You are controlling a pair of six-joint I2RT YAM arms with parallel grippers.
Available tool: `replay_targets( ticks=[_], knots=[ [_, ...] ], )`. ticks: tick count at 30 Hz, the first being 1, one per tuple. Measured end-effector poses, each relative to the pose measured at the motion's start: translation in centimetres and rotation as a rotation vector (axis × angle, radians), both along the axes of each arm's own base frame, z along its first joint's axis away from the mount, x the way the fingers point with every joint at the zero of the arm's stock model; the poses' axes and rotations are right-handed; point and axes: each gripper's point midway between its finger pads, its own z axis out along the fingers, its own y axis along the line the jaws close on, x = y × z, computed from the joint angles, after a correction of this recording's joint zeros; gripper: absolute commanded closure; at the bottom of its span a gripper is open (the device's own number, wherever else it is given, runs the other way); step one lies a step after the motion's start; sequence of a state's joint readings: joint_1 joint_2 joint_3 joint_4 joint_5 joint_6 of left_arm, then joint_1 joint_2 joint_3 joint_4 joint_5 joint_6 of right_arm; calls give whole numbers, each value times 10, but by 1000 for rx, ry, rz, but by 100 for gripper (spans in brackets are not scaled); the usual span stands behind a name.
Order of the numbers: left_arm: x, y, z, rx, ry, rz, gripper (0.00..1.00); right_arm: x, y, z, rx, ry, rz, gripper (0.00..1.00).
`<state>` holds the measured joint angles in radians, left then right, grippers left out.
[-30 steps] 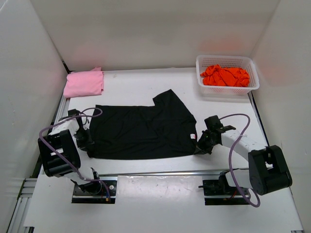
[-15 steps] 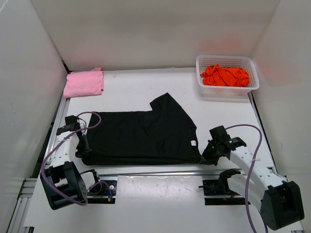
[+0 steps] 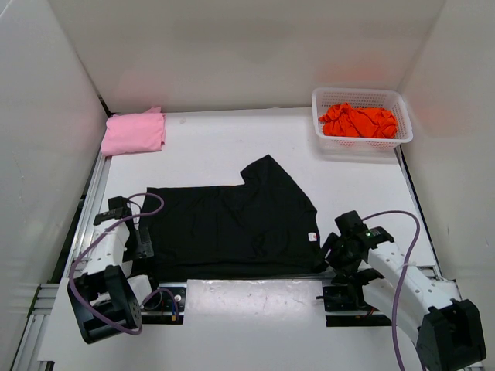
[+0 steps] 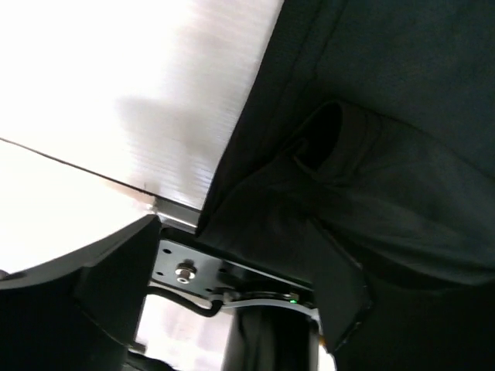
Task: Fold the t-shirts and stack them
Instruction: Fold the flattened tshirt in 1/3 of the way
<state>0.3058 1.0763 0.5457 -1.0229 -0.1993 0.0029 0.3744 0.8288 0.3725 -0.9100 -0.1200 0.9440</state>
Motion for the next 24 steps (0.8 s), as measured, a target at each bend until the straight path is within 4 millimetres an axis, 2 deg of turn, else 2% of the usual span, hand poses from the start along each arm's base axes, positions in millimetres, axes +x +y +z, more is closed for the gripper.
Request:
replay_targets(
  ticks=[2,6,8,10,11,13,15,17,20,22,24],
  knots=[
    [-1,3,1,21,3,4,0,2,0,1,1,-18,2,19],
    [5,12,10,68,-22,7,0,8,-3,18,-14,-60,31,17],
    [23,19,27,96,-85,10,0,26,0,38,-20,-104,66,16],
    [56,28,53,124,-196,13,0,55,8,69,-26,-148,118,14],
    [76,33,70,132,-259,12,0,77,14,89,-34,-177,149,12],
    [118,38,100,128,-388,4,0,134,32,125,-45,-259,215,12],
    [158,41,122,100,-473,-12,0,199,53,150,-60,-323,271,11],
    [194,45,128,67,-507,-26,0,264,75,157,-75,-379,314,11],
    [240,49,110,12,-492,-41,0,359,110,151,-82,-450,341,11],
    [259,50,88,-32,-453,-46,0,416,131,133,-77,-523,338,11],
    [272,47,65,-72,-410,-52,0,446,143,101,-68,-543,324,11]
  ],
)
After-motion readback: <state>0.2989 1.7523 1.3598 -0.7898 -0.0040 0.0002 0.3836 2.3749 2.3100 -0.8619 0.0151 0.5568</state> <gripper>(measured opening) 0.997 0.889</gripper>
